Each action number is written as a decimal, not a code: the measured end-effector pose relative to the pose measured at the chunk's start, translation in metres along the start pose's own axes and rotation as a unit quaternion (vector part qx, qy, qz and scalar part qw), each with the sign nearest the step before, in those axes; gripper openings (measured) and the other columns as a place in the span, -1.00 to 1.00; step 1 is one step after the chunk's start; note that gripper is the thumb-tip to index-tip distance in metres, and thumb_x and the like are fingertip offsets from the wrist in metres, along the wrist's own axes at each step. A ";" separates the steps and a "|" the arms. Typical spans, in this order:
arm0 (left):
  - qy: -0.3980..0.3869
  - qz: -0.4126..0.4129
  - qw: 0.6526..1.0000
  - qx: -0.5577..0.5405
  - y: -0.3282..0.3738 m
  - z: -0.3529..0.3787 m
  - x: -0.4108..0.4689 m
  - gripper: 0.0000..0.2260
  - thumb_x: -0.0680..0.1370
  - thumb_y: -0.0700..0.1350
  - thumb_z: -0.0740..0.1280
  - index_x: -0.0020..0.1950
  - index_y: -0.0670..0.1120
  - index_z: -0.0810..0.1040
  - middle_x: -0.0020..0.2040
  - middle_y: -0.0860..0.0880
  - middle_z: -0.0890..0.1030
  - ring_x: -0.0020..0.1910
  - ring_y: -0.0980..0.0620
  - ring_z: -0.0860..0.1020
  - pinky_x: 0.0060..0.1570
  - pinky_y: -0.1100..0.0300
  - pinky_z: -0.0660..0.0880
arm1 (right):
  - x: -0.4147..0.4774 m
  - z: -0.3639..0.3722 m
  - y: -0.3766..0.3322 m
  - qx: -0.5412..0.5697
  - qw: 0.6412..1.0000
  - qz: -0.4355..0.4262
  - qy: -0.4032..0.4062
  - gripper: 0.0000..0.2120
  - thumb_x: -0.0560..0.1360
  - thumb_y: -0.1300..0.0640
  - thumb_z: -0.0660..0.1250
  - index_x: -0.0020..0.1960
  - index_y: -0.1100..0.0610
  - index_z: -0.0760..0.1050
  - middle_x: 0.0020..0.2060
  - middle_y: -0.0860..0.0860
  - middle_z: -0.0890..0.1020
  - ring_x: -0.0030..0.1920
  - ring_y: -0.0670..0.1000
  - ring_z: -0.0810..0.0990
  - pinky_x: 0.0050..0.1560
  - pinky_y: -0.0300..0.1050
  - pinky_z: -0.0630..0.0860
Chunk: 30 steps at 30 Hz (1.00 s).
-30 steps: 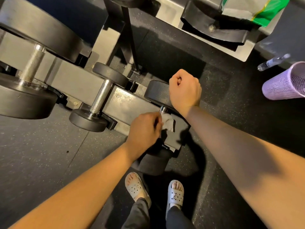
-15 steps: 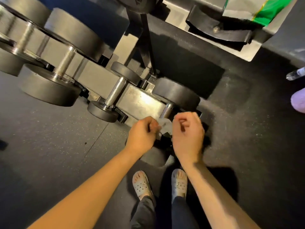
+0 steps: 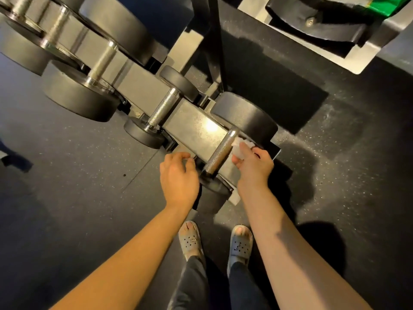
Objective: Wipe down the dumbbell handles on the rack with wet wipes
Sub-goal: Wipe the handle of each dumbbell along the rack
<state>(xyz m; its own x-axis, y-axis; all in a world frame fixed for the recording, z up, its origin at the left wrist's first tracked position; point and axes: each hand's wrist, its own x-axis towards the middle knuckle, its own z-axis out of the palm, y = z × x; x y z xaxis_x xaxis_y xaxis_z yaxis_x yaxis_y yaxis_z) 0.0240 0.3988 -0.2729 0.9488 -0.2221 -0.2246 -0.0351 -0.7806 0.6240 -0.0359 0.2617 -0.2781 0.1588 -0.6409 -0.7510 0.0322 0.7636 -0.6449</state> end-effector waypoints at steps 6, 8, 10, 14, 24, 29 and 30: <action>0.067 0.012 0.998 0.004 -0.002 0.010 -0.010 -0.78 0.64 -0.20 0.18 0.07 -0.05 0.62 0.06 0.08 0.54 0.09 0.20 0.33 0.04 0.21 0.29 | -0.009 -0.001 0.034 -0.290 0.936 -0.176 -0.095 -0.92 0.54 0.21 0.45 -0.12 0.14 0.57 -0.24 -0.03 0.62 -0.21 -0.10 0.61 -0.22 -0.21 0.56; 0.064 0.014 0.998 0.004 -0.001 0.009 -0.009 -0.78 0.62 -0.20 0.17 0.03 -0.04 0.61 0.01 0.12 0.53 0.08 0.18 0.34 0.03 0.18 0.30 | -0.014 -0.008 0.037 -0.411 0.873 -0.195 -0.176 -0.82 0.56 0.15 0.42 -0.21 0.14 0.55 -0.33 -0.03 0.58 -0.30 -0.10 0.56 -0.28 -0.25 0.45; 0.062 0.016 0.998 0.009 0.001 0.009 -0.011 -0.76 0.59 -0.15 0.13 0.01 -0.05 0.61 -0.03 0.13 0.52 0.06 0.20 0.31 0.02 0.17 0.29 | -0.018 -0.017 0.037 -0.479 0.832 -0.155 -0.232 -0.72 0.58 0.09 0.40 -0.25 0.20 0.55 -0.37 0.06 0.57 -0.32 0.02 0.55 -0.30 -0.10 0.43; 0.053 0.021 0.998 0.026 0.001 0.009 -0.011 -0.73 0.56 -0.10 0.10 -0.01 -0.05 0.60 -0.05 0.12 0.50 0.03 0.20 0.27 0.03 0.13 0.31 | 0.000 -0.015 0.015 -0.243 0.963 -0.070 -0.095 -0.87 0.53 0.19 0.46 -0.11 0.25 0.59 -0.27 0.05 0.60 -0.25 0.01 0.55 -0.27 -0.14 0.50; 0.058 0.041 0.995 0.063 -0.002 0.012 -0.009 -0.78 0.56 -0.14 0.15 -0.09 -0.08 0.60 -0.10 0.04 0.52 -0.02 0.14 0.28 -0.04 0.09 0.34 | -0.012 -0.016 0.045 -0.540 0.819 -0.081 -0.175 -0.80 0.65 0.11 0.28 -0.11 0.17 0.54 -0.25 0.01 0.58 -0.25 -0.07 0.55 -0.30 -0.24 0.45; 0.050 0.044 0.994 0.081 -0.001 0.012 -0.009 -0.78 0.56 -0.12 0.14 -0.10 -0.07 0.59 -0.11 0.06 0.48 -0.02 0.12 0.27 -0.03 0.11 0.32 | 0.014 -0.005 0.003 -0.095 0.993 0.074 -0.013 -0.89 0.56 0.35 0.36 -0.10 0.19 0.58 -0.23 0.10 0.63 -0.24 0.02 0.59 -0.15 -0.08 0.58; 0.049 0.044 0.994 0.085 -0.002 0.012 -0.009 -0.78 0.56 -0.11 0.14 -0.10 -0.07 0.59 -0.11 0.06 0.48 -0.02 0.12 0.27 -0.03 0.12 0.32 | 0.022 -0.001 -0.002 0.010 0.993 0.113 0.012 -0.93 0.56 0.38 0.35 -0.05 0.26 0.56 -0.20 0.16 0.63 -0.21 0.06 0.61 -0.12 -0.07 0.61</action>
<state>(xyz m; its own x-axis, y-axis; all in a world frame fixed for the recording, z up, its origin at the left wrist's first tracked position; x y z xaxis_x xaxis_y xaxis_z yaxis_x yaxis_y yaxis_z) 0.0120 0.3951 -0.2807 0.9654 -0.2424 -0.0959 -0.1639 -0.8504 0.5000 -0.0331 0.2458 -0.2937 0.1408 -0.4544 -0.8796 0.0186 0.8895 -0.4565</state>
